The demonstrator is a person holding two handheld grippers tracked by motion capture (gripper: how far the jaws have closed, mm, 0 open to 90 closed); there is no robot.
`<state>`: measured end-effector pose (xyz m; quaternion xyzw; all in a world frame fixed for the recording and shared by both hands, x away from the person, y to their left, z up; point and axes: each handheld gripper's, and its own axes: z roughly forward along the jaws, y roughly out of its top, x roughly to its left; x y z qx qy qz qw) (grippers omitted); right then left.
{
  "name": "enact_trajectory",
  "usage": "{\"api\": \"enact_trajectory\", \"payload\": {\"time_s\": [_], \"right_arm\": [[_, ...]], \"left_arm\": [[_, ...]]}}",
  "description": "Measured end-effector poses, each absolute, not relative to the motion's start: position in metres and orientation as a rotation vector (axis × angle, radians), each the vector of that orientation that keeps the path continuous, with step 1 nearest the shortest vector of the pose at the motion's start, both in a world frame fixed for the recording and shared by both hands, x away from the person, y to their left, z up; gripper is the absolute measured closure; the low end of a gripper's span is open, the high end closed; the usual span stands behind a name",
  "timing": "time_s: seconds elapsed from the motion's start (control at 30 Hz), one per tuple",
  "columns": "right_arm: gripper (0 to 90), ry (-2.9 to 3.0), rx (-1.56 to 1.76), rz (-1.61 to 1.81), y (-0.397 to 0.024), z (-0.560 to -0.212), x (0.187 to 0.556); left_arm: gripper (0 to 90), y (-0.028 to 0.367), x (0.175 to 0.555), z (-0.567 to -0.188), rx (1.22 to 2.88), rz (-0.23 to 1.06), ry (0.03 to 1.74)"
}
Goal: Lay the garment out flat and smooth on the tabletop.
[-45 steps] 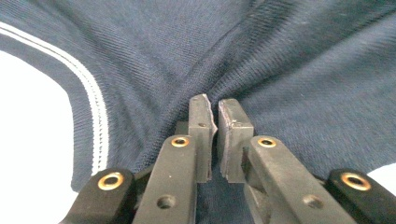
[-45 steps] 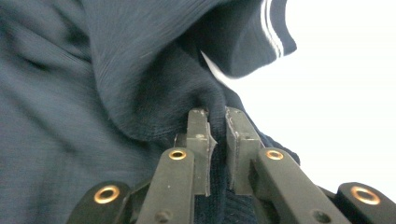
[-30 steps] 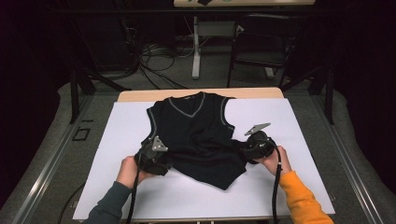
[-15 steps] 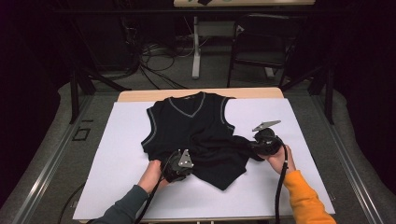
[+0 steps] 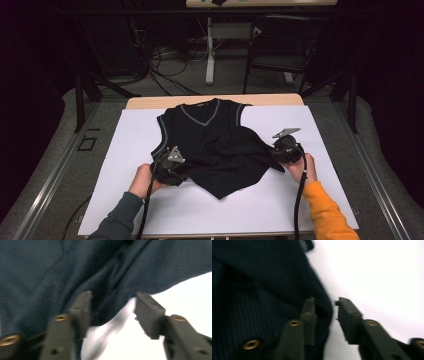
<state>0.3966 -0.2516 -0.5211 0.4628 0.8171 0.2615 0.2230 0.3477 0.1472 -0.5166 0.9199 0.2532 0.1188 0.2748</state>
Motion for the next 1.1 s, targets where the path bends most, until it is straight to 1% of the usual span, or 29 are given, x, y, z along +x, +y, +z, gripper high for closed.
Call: {"api": "enact_trajectory", "payload": {"time_s": [0.03, 0.1, 0.13, 0.17, 0.23, 0.3, 0.33, 0.37, 0.4, 0.43, 0.47, 0.53, 0.57, 0.67, 0.73, 0.83, 0.9, 0.93, 0.97, 1.03, 1.07, 1.1], "right_arm": [[60.2, 2.247, 1.283, 0.735, -0.255, -0.518, 0.395], [50.2, 2.290, 1.292, 0.771, -0.259, -0.511, 0.389], [45.5, 2.344, 1.282, 0.791, -0.259, -0.509, 0.384], [43.0, 2.385, 1.254, 0.793, -0.258, -0.507, 0.379], [37.6, 2.427, 1.224, 0.802, -0.258, -0.508, 0.369], [36.2, 2.484, 1.210, 0.804, -0.258, -0.515, 0.364], [37.8, 2.492, 1.198, 0.790, -0.258, -0.521, 0.363], [42.9, 2.493, 1.203, 0.773, -0.257, -0.526, 0.364], [49.7, 2.492, 1.204, 0.766, -0.256, -0.531, 0.366], [57.6, 2.496, 1.188, 0.758, -0.255, -0.535, 0.368], [66.6, 2.496, 1.175, 0.758, -0.253, -0.539, 0.370], [79.6, 2.508, 1.165, 0.788, -0.251, -0.539, 0.371], [83.0, 2.513, 1.154, 0.804, -0.250, -0.537, 0.370], [84.1, 2.508, 1.156, 0.906, -0.252, -0.518, 0.364], [84.2, 2.470, 1.170, 1.010, -0.257, -0.498, 0.357], [84.1, 2.372, 1.182, 1.110, -0.267, -0.474, 0.353], [83.7, 2.306, 1.229, 1.030, -0.271, -0.474, 0.361], [83.5, 2.291, 1.256, 0.973, -0.272, -0.481, 0.368], [82.2, 2.294, 1.286, 0.904, -0.271, -0.493, 0.376], [75.7, 2.314, 1.333, 0.728, -0.270, -0.520, 0.390], [70.8, 2.337, 1.327, 0.646, -0.271, -0.531, 0.393], [66.1, 2.341, 1.334, 0.599, -0.272, -0.536, 0.394]], "left_arm": [[37.5, 0.146, 0.342, -0.515, 2.466, 0.318, 0.661], [32.4, 0.142, 0.334, -0.516, 2.465, 0.313, 0.635], [31.2, 0.140, 0.331, -0.519, 2.460, 0.286, 0.638], [30.1, 0.138, 0.329, -0.523, 2.471, 0.265, 0.635], [29.2, 0.132, 0.328, -0.529, 2.507, 0.266, 0.615], [30.0, 0.125, 0.329, -0.536, 2.521, 0.262, 0.594], [35.4, 0.122, 0.330, -0.540, 2.533, 0.266, 0.566], [42.0, 0.119, 0.331, -0.544, 2.546, 0.258, 0.542], [47.9, 0.120, 0.332, -0.545, 2.511, 0.245, 0.524], [59.3, 0.121, 0.334, -0.545, 2.505, 0.249, 0.515], [65.6, 0.121, 0.335, -0.545, 2.500, 0.262, 0.506], [79.4, 0.124, 0.337, -0.546, 2.493, 0.273, 0.503], [82.4, 0.125, 0.338, -0.545, 2.485, 0.244, 0.511], [84.9, 0.134, 0.340, -0.536, 2.461, 0.185, 0.496], [85.1, 0.147, 0.343, -0.519, 2.402, 0.186, 0.501], [84.8, 0.166, 0.356, -0.498, 2.304, 0.267, 0.567], [83.1, 0.166, 0.372, -0.499, 2.290, 0.295, 0.631], [80.6, 0.162, 0.379, -0.506, 2.304, 0.297, 0.666], [75.1, 0.158, 0.387, -0.514, 2.322, 0.282, 0.709], [59.8, 0.152, 0.397, -0.528, 2.371, 0.213, 0.767], [53.1, 0.152, 0.397, -0.529, 2.386, 0.212, 0.781], [48.6, 0.154, 0.395, -0.527, 2.383, 0.225, 0.793]]}}
